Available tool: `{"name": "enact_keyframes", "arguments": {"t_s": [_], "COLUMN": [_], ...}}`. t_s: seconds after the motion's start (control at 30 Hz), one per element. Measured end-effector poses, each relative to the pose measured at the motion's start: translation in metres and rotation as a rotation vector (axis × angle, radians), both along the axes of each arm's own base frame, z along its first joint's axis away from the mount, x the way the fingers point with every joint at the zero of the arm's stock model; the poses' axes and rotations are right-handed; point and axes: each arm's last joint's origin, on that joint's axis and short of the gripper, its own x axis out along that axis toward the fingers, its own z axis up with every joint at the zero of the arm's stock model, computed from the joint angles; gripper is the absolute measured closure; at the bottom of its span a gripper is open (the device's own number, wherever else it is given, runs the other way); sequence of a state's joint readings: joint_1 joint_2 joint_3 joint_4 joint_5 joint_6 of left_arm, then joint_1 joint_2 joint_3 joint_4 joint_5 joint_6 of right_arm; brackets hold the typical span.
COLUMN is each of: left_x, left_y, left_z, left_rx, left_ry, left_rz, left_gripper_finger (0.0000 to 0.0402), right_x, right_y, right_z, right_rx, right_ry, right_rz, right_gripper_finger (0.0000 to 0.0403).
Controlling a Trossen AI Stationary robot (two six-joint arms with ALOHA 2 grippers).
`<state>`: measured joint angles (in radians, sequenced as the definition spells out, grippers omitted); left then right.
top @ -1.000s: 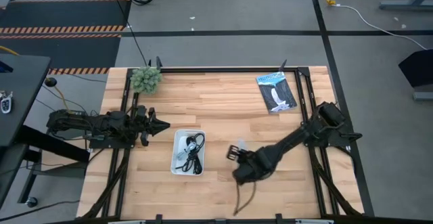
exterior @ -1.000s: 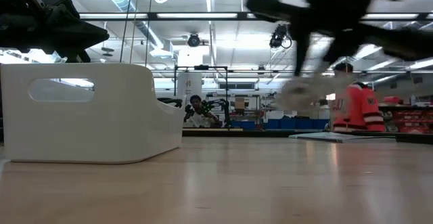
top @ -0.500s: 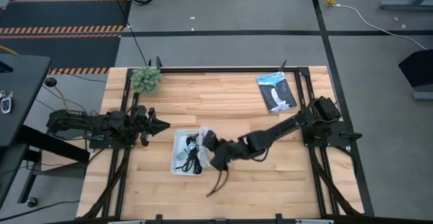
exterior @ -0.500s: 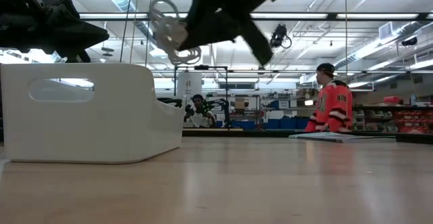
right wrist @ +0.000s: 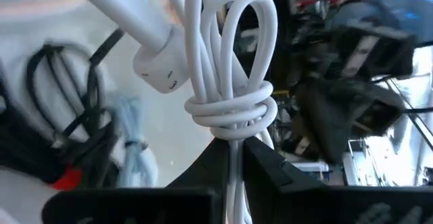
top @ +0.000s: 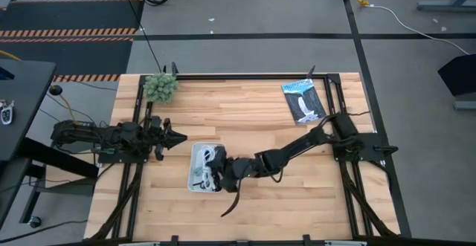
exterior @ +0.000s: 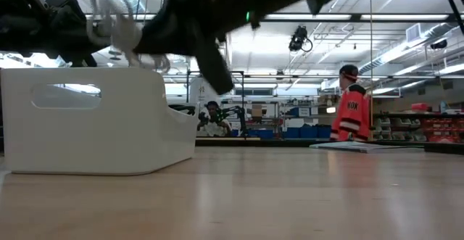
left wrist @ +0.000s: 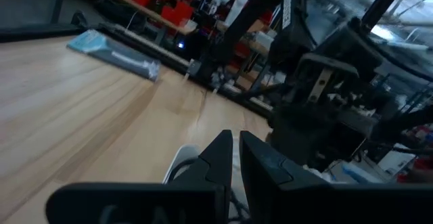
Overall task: Pick and place USB-C Cables
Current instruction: Put the white charger cable into the white bin, then return to Home Position
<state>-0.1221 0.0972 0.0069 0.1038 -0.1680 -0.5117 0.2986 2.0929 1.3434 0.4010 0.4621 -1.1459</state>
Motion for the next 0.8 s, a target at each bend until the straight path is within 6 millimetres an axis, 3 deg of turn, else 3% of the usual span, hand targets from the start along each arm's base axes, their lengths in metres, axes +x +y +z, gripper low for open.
{"name": "enact_keyframes", "arguments": {"t_s": [0.3, 0.8], "left_x": [0.000, 0.000], "left_y": [0.000, 0.000], "left_z": [-0.001, 0.000], "left_rx": [0.001, 0.001], "left_ry": [0.006, 0.005], "left_rz": [-0.001, -0.001], "left_gripper_finger": [0.0365, 0.0365], "right_x": [0.010, 0.011], "right_y": [-0.007, -0.004], "right_z": [-0.049, -0.043], "right_rx": [-0.159, -0.164], "right_ry": [0.063, 0.029], "right_rz": [-0.061, -0.027], "right_gripper_finger": [0.0358, 0.0240]}}
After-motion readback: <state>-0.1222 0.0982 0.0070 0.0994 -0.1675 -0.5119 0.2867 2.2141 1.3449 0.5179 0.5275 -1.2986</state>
